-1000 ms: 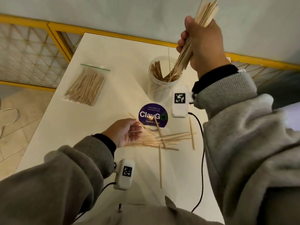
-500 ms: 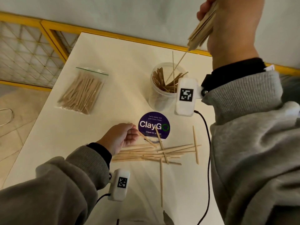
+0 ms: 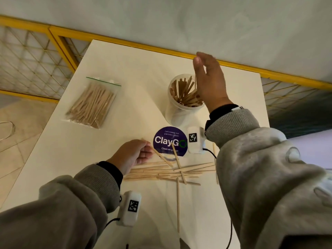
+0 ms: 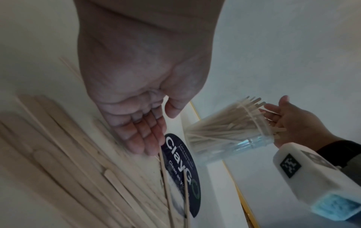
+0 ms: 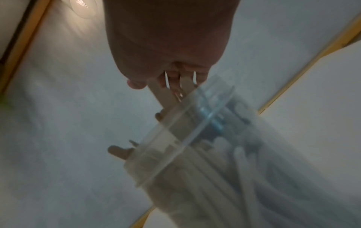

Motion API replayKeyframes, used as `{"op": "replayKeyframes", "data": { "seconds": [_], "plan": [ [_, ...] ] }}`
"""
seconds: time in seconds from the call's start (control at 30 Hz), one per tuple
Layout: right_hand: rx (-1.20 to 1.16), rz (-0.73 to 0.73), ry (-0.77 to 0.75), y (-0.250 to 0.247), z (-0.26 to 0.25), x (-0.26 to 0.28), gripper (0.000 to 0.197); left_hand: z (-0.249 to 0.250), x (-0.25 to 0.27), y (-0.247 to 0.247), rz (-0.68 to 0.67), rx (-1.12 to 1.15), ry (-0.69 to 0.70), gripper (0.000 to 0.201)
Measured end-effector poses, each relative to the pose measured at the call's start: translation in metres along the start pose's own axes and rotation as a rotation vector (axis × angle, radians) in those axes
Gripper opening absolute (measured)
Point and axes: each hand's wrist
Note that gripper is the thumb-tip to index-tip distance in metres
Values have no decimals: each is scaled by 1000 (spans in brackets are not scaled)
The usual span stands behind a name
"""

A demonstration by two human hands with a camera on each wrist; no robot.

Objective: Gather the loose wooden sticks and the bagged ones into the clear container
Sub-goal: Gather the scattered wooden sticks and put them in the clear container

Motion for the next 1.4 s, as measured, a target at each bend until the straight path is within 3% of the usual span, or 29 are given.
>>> {"op": "replayKeyframes", "data": {
  "seconds": [0.07,0.13,0.23,0.37,0.47,0.57,0.7,0.8,0.87,0.97,1.03,1.1,1.17,1.23,1.33,1.4],
  "plan": [
    [152,-125,3,3,6,1,48,1,1,2,8,-5,6,26],
    [247,-142,-40,9,13,4,44,1,1,5,12,-10,13,26],
    [197,-41,-81,13,20,-1,37,0,2,5,21,-4,25,25],
    [152,-153,65,9,23,-14,58,-2,2,5,31,1,51,22],
    [168,-147,68,8,20,-18,58,-3,1,6,48,7,59,21],
    [-11,-50,2,5,17,-17,51,-3,2,6,51,5,56,21],
    [-431,42,-69,-7,4,-13,42,-3,2,5,50,7,65,22],
    [-518,67,-79,-6,-6,-7,17,-3,2,7,61,8,77,21],
    [-530,90,-46,-3,-6,-1,16,-4,4,8,54,12,86,21],
    [-302,88,13,1,1,6,24,-4,6,8,32,19,102,19],
    [-68,129,-80,1,8,14,25,-4,8,6,49,7,121,17],
    [184,63,-228,1,16,21,45,-5,9,2,94,-23,177,16],
    [522,-143,-250,5,27,26,55,-8,11,-3,156,-170,277,17],
    [637,-194,-236,5,37,34,54,-10,14,-12,221,-483,391,20],
    [330,45,-267,-7,40,61,45,-21,21,-33,228,-945,515,48],
    [219,129,-168,-15,50,88,44,-36,22,-47,210,-1201,488,74]
  ]
}}
Point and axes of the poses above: each hand's wrist, its own x-axis away from the middle knuckle, its own y-axis out of the palm, z = x × y, and after that the axes turned 14 degrees about -z, right-handed
